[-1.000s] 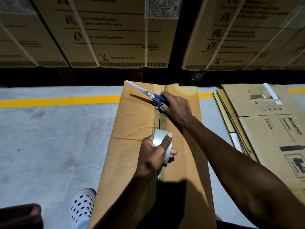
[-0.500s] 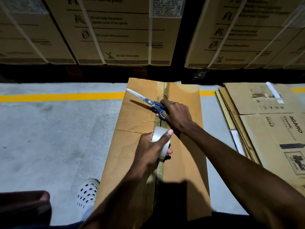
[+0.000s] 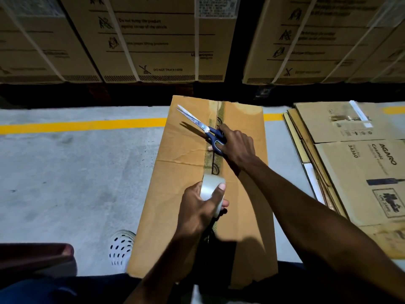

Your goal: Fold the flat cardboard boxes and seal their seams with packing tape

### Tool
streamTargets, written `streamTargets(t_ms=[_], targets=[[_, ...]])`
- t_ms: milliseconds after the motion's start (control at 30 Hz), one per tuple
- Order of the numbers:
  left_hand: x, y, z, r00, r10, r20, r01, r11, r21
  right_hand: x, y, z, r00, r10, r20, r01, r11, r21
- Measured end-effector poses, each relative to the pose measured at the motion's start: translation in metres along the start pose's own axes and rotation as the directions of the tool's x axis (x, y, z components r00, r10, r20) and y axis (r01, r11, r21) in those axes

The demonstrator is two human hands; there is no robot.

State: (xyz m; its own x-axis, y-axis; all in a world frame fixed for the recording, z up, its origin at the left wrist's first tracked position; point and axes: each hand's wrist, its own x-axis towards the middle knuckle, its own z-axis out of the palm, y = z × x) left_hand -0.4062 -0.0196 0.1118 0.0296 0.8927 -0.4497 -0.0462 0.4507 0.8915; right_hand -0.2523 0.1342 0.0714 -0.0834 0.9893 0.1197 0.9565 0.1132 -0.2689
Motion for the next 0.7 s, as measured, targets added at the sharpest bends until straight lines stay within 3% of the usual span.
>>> streamTargets(t_ms=[167, 267, 367, 467, 700], targets=[[-0.002, -0.004, -0.006, 0.999, 0.034, 0.027, -0.034, 0.999, -0.005, -0.017, -0.016, 0.006, 0.999, -0.026, -0.019, 0.022, 0.979, -0.205], [0.001, 0.003, -0.007, 0.999, 0.015, 0.051, -0.013, 0.999, -0.036, -0.036, -0.018, 0.006, 0.999, 0.05, -0.003, -0.05, 0.997, 0.061], [-0.001, 0.007, -0.001, 0.998, 0.003, 0.056, -0.002, 1.0, -0.028, -0.046, -0.01, -0.002, 0.991, 0.08, 0.112, -0.105, 0.965, 0.239], [-0.016, -0.007, 0.002, 1.0, -0.023, -0.002, 0.023, 0.998, -0.052, -0.041, -0.008, -0.008, 0.984, 0.096, 0.147, -0.121, 0.977, 0.177], [-0.031, -0.031, -0.003, 0.999, 0.003, -0.05, -0.005, 0.999, -0.044, -0.044, -0.018, -0.001, 0.999, 0.029, 0.032, -0.026, 0.997, -0.078]])
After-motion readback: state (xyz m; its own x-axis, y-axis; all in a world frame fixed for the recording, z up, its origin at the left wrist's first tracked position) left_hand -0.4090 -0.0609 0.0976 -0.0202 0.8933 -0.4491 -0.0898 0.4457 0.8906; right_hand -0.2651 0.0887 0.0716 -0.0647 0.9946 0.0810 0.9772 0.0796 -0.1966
